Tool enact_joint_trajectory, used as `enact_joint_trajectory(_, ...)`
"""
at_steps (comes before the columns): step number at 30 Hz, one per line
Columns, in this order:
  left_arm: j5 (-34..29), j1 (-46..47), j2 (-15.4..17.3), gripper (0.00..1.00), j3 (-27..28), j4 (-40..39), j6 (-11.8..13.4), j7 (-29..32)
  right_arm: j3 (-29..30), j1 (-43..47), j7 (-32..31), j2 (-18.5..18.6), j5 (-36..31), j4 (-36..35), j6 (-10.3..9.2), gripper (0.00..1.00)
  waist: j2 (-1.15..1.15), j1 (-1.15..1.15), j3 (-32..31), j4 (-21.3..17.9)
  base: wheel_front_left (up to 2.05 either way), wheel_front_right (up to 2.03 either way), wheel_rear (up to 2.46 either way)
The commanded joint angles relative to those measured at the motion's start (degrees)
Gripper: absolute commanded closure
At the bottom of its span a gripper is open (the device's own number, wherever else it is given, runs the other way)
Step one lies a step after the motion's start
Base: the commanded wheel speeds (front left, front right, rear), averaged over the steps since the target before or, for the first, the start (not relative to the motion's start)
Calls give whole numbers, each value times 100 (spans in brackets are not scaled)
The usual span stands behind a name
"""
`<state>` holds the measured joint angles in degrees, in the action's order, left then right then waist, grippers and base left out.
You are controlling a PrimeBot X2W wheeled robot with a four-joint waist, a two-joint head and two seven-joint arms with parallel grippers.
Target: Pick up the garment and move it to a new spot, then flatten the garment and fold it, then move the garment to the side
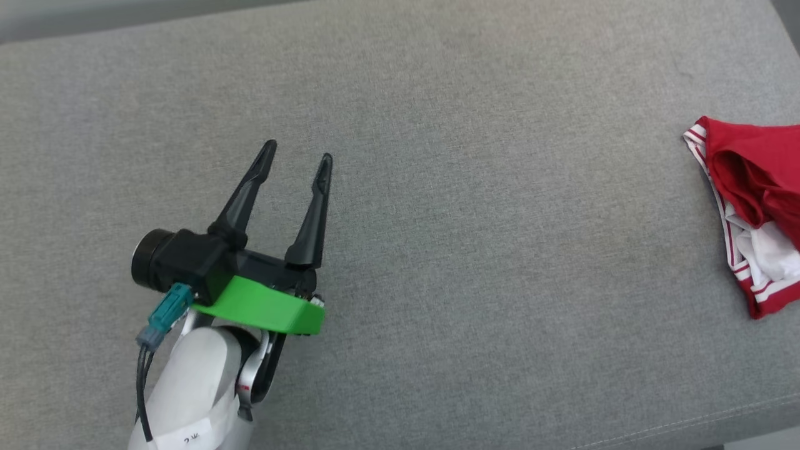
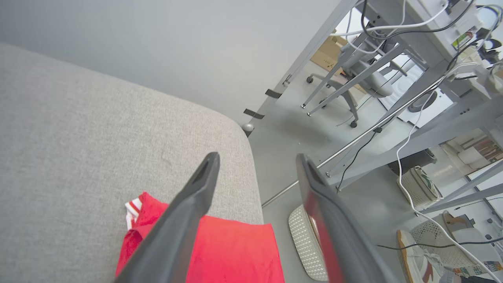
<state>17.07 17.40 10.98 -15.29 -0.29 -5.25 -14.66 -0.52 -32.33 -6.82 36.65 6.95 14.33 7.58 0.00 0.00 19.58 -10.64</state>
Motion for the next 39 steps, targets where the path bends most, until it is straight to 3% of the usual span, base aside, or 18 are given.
enact_joint_trajectory(1,39,-129,-38,0,112,32,21,-33,63,177,59,-229,103,-235,-9,0,0,0,-680,307,0,0,0)
enact_joint_trajectory(10,104,-792,-343,0,624,330,5,-33,364,1441,758,-1662,185,-1559,-9,0,0,0,-1227,664,0,0,0)
enact_joint_trajectory(16,39,-1184,-487,0,785,517,-44,-33,493,2232,1257,-2529,259,-1686,-9,0,0,0,-1479,890,0,0,0)
enact_joint_trajectory(20,-60,-1347,-568,0,862,630,-76,-33,502,2773,1585,-2883,222,-1584,-9,0,0,0,-1603,1028,0,0,0)
enact_joint_trajectory(28,-217,-1549,-681,0,1052,613,-165,-33,391,3220,1928,-3167,104,-1327,-9,0,0,0,-1692,1105,0,0,0)
enact_joint_trajectory(39,-282,-1637,-766,0,1136,531,-217,-34,317,3206,2038,-3187,27,-1138,-9,0,0,0,-1697,1077,0,0,0)
